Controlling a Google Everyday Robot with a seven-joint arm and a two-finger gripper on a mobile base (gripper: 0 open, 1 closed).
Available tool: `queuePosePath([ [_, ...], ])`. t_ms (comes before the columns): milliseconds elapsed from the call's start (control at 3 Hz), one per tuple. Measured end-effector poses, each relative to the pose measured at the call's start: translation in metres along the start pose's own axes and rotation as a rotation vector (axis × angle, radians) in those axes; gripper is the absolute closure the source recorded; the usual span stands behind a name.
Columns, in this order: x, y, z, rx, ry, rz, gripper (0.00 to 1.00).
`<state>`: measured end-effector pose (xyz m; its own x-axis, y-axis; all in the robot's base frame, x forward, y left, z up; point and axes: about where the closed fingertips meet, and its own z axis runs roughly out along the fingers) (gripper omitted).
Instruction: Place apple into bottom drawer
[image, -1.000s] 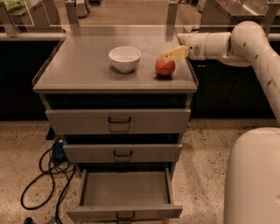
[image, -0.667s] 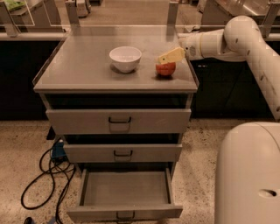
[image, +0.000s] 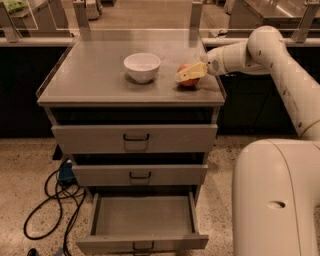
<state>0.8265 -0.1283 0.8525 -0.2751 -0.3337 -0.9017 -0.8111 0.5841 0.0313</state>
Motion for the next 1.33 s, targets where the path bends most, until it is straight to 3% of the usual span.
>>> queuePosePath([
  [333,0.0000,0.0000,0.0000,0.000,0.000,0.000,0.00],
  [667,0.0000,0.0000,0.0001,0.000,0.000,0.000,0.18],
  [1333,0.0001,0.0002,0.0003,-0.001,0.000,0.000,0.65],
])
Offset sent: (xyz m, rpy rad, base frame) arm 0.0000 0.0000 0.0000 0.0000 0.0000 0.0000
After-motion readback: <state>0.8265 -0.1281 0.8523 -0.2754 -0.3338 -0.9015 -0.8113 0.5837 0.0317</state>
